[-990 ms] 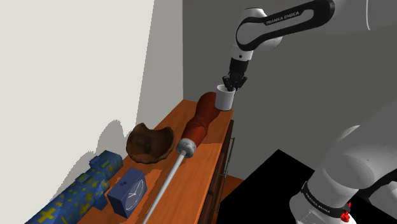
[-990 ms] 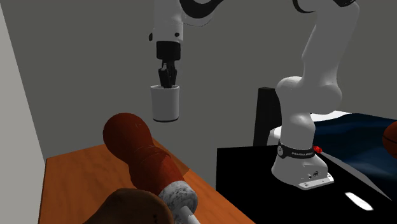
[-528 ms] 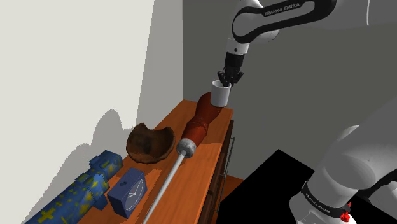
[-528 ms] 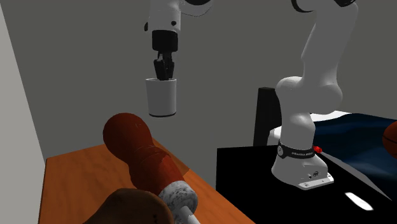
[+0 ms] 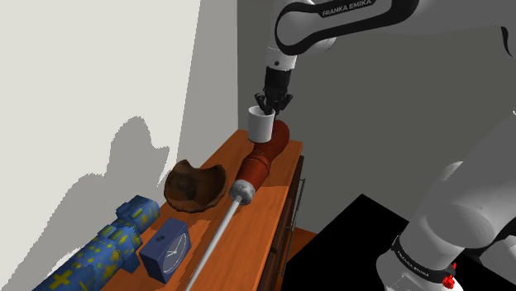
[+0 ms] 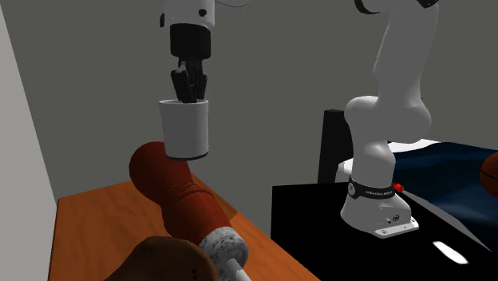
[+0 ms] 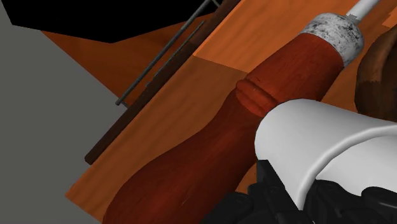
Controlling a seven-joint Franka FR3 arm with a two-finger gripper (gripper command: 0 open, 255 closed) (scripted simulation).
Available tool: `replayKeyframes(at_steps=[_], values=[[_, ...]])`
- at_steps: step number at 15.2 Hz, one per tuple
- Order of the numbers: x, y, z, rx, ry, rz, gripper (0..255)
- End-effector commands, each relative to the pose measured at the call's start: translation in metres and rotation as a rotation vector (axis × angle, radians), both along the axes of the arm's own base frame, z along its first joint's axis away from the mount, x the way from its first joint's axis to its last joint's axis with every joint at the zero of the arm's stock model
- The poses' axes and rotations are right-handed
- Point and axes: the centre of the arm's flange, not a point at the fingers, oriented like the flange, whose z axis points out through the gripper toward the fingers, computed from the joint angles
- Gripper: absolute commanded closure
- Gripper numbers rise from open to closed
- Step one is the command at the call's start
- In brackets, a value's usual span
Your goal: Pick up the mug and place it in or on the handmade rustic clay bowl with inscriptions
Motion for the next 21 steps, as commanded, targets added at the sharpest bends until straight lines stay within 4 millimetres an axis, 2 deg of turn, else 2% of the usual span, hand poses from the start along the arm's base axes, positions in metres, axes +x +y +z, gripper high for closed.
replayKeyframes(at_steps=[1,15,21], values=[[0.006,0.025,0.002,0.0,-0.001,-0.001,255],[0.051,0.206,0.016,0.0,-0.001,-0.001,255],[0.051,0.206,-0.016,0.0,-0.001,-0.001,255]])
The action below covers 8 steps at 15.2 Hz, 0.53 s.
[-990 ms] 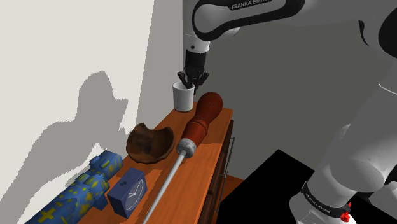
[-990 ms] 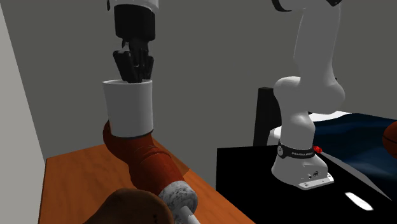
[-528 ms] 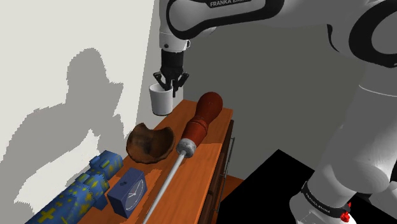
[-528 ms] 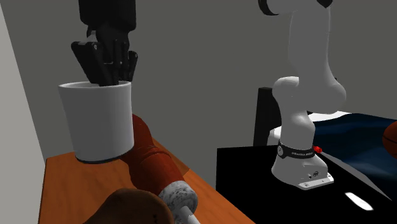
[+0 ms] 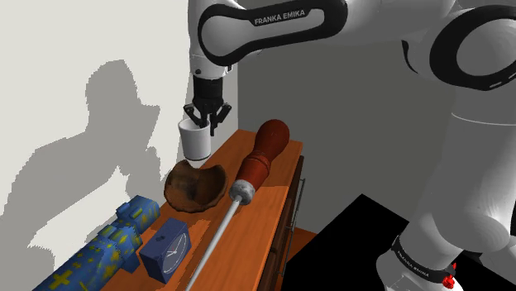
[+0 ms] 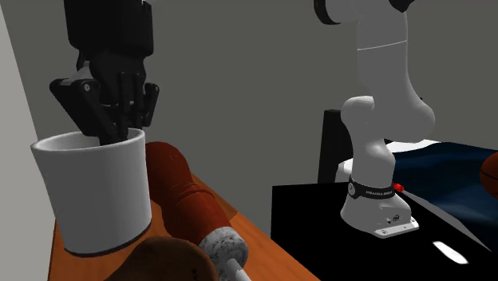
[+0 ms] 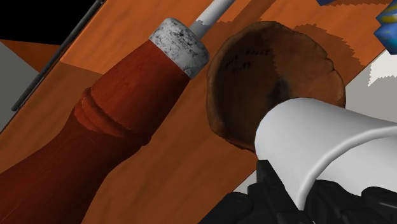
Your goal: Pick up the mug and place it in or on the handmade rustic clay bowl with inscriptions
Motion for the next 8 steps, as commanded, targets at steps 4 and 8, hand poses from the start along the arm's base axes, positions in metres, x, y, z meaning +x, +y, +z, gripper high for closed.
replayKeyframes(at_steps=[4,8], values=[[0.0,-0.001,-0.027,0.0,-0.001,0.0,255],[0.0,-0.001,-0.048,0.0,-0.001,0.0,255]])
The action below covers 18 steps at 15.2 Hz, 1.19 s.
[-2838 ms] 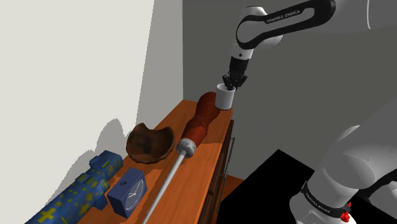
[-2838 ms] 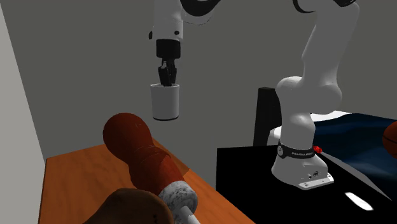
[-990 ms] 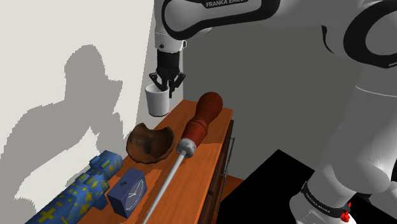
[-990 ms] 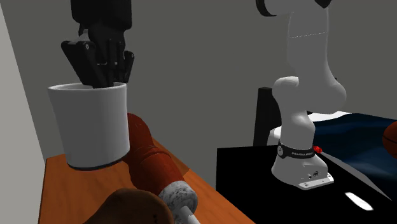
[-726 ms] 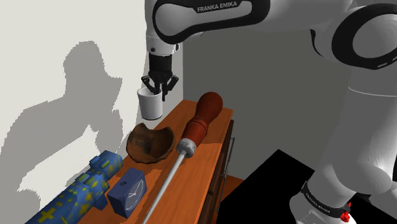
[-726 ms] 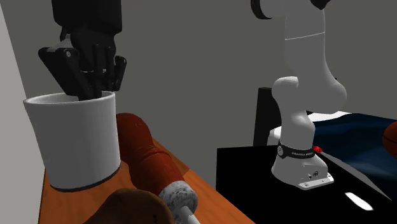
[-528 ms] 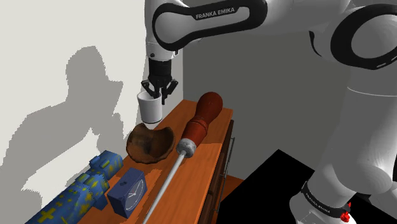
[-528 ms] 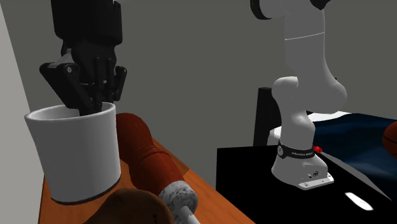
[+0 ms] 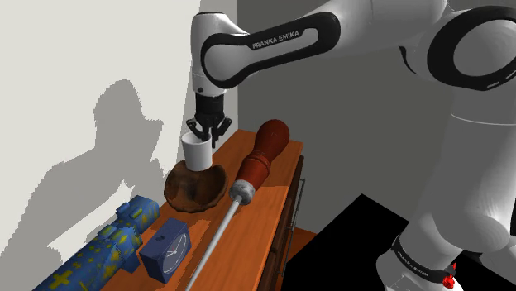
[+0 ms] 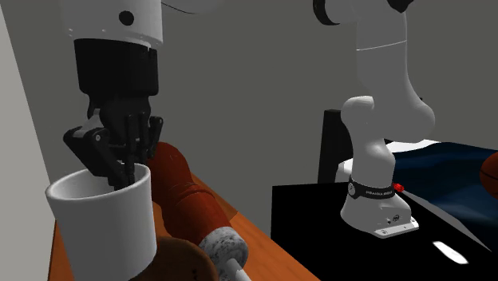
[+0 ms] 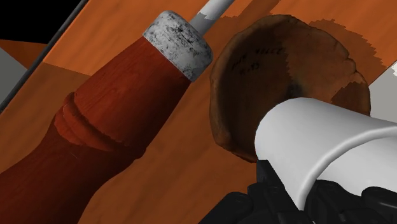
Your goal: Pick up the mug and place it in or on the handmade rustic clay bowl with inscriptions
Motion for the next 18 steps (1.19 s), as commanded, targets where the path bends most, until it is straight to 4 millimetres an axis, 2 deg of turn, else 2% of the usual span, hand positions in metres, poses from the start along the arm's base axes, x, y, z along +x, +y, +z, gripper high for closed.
replayKeyframes(at_steps=[1,4,12,13,18], values=[[0.0,0.0,-0.01,0.0,-0.001,0.0,255],[0.0,0.0,-0.025,0.0,-0.001,0.0,255],[0.0,0.0,-0.025,0.0,-0.001,0.0,255],[0.0,0.0,-0.025,0.0,-0.001,0.0,0],[0.0,0.0,-0.025,0.0,-0.001,0.0,0]])
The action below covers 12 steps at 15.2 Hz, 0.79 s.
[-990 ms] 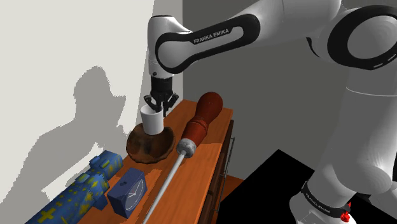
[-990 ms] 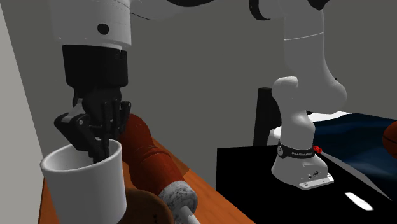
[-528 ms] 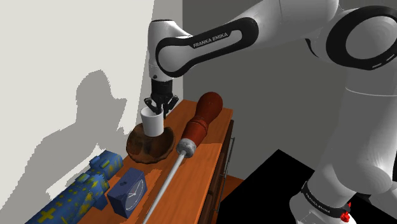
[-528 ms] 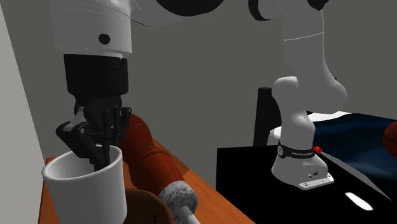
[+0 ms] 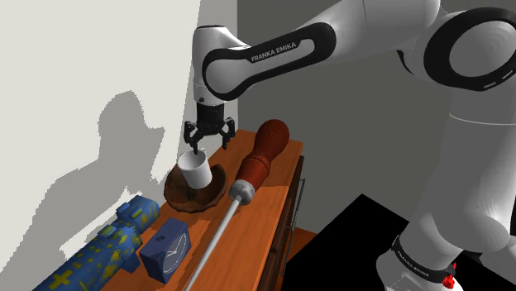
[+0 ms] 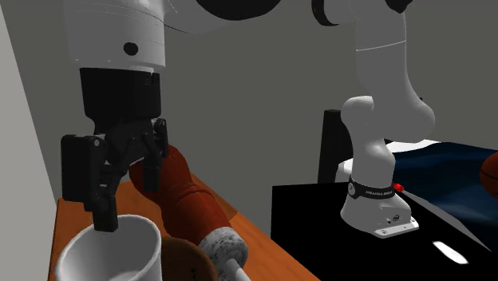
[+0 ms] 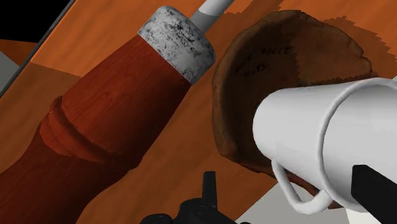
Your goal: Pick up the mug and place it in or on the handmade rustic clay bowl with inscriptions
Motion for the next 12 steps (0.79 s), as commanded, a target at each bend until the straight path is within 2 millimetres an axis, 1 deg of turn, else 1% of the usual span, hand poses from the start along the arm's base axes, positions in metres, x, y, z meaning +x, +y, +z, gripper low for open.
replayKeyframes(at_steps=[1,4,12], values=[[-0.001,-0.001,0.013,0.0,0.0,0.0,0],[-0.002,-0.003,0.05,0.0,0.0,0.0,0],[-0.002,-0.003,0.05,0.0,0.0,0.0,0]])
